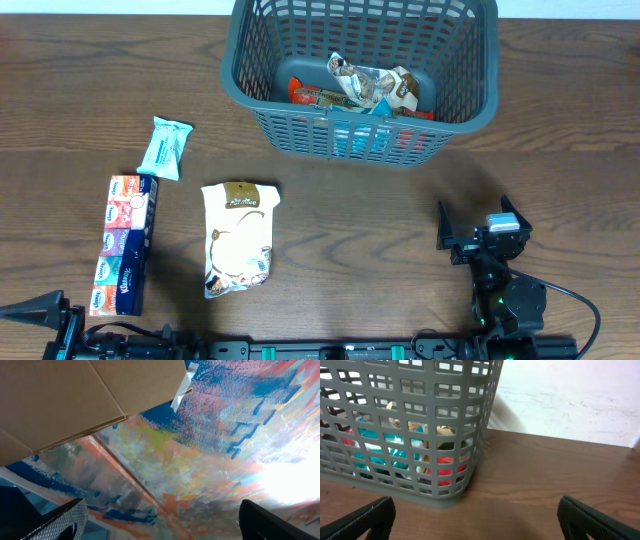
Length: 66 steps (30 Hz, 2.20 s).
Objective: Pack container
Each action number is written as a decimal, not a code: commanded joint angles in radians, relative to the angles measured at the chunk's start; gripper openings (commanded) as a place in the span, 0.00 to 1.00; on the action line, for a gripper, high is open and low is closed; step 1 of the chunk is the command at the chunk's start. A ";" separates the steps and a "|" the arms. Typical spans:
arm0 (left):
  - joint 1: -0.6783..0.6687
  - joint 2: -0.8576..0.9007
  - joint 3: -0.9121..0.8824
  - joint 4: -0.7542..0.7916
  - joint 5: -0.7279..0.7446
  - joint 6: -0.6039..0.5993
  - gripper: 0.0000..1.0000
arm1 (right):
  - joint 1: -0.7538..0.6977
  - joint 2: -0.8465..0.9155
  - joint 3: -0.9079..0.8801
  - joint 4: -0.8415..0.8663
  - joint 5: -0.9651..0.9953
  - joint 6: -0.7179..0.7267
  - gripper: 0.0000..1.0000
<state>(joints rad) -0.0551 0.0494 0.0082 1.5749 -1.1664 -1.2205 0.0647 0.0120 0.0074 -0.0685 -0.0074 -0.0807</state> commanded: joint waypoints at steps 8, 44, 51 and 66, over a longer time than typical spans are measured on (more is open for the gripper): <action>0.002 -0.013 0.013 0.005 -0.005 -0.033 0.95 | -0.005 -0.005 -0.002 -0.004 0.000 -0.010 0.99; 0.002 -0.013 -0.003 -0.029 0.274 0.069 0.95 | -0.005 -0.005 -0.002 -0.003 0.000 -0.010 0.99; 0.002 -0.013 -0.003 -0.088 0.649 0.217 0.95 | -0.005 -0.005 -0.002 -0.004 0.000 -0.010 0.99; 0.002 -0.013 -0.003 -0.138 1.316 0.835 0.95 | -0.005 -0.005 -0.002 -0.003 0.000 -0.010 0.99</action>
<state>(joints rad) -0.0551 0.0494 0.0078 1.4391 -0.0643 -0.5957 0.0647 0.0120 0.0074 -0.0685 -0.0074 -0.0811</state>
